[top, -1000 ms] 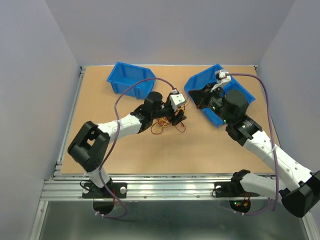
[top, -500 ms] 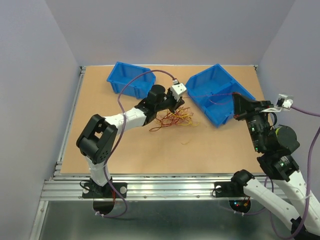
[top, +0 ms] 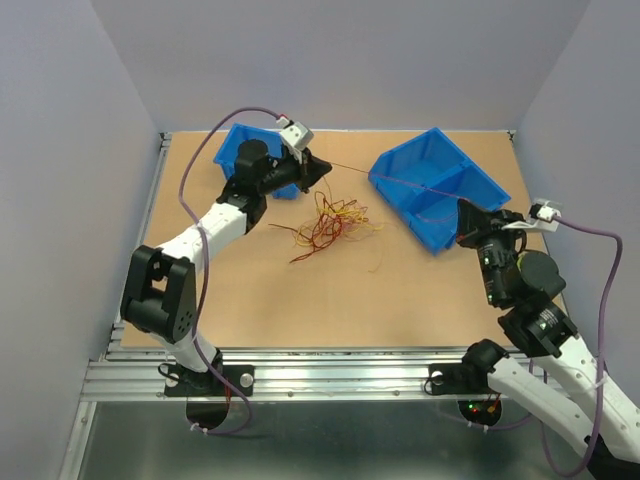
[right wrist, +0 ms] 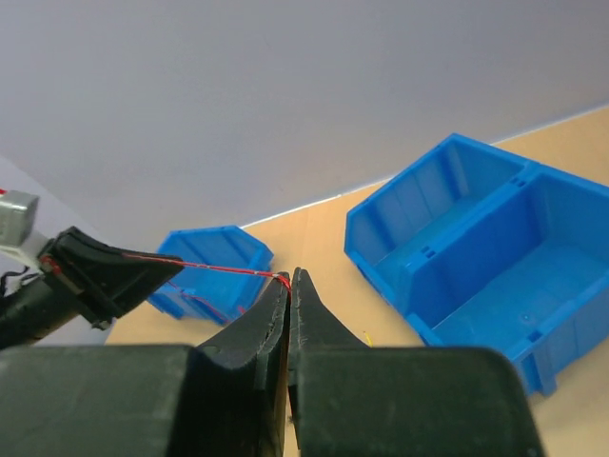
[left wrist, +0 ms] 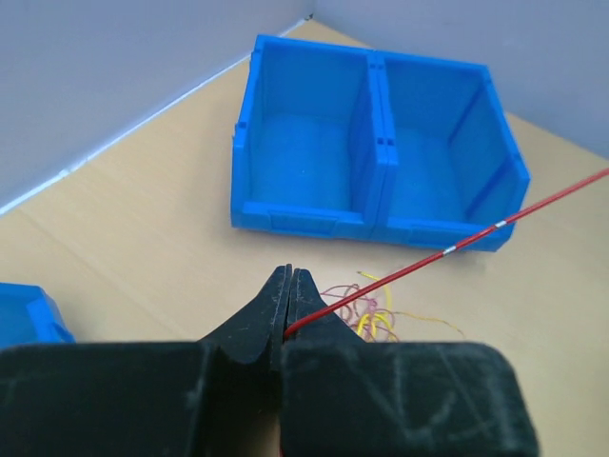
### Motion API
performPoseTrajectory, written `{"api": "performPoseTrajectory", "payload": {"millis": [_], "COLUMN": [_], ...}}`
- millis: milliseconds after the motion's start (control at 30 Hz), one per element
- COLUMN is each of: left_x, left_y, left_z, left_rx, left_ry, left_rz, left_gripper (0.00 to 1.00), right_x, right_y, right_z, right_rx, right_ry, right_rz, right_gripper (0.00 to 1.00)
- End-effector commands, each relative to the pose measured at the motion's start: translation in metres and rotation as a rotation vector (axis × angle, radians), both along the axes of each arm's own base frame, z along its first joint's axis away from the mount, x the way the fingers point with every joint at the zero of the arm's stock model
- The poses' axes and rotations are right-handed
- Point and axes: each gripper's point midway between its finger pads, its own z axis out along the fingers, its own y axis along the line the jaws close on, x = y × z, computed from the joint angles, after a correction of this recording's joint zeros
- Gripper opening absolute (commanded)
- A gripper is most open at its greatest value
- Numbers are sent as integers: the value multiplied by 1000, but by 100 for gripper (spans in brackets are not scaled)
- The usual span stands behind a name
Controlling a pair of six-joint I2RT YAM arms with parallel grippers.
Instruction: Untangle the cables
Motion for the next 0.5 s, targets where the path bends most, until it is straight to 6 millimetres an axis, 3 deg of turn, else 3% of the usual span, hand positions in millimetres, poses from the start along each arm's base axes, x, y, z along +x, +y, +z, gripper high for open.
{"api": "performPoseTrajectory", "payload": {"millis": [0, 67, 100, 133, 167, 200, 233, 333, 367, 467], "left_x": [21, 8, 0, -5, -12, -17, -25, -46, -62, -91], "left_y": [68, 63, 61, 61, 61, 62, 68, 74, 77, 81], "left_z": [34, 61, 83, 87, 126, 143, 175, 220, 251, 296], "left_rx": [-46, -57, -54, -33, -47, -53, -51, -66, -90, -132], "left_ry": [9, -21, -67, -46, -115, -134, -192, -261, -322, -395], "left_rz": [153, 100, 80, 78, 76, 77, 89, 90, 86, 59], "left_gripper": [0, 0, 0, 0, 0, 0, 0, 0, 0, 0], "right_x": [-8, 5, 21, 27, 42, 48, 55, 76, 77, 81], "right_y": [-42, -16, 1, 13, 34, 44, 59, 91, 105, 134], "right_z": [64, 61, 51, 46, 35, 30, 24, 0, -5, -17], "right_rx": [157, 86, 43, 19, -31, -47, -75, -140, -160, -205], "right_ry": [-181, -165, -126, -111, -73, -57, -37, 30, 38, 57], "right_rz": [-181, -91, -51, -14, 48, 77, 128, 218, 283, 411], "right_gripper": [1, 1, 1, 0, 1, 0, 1, 0, 1, 0]}}
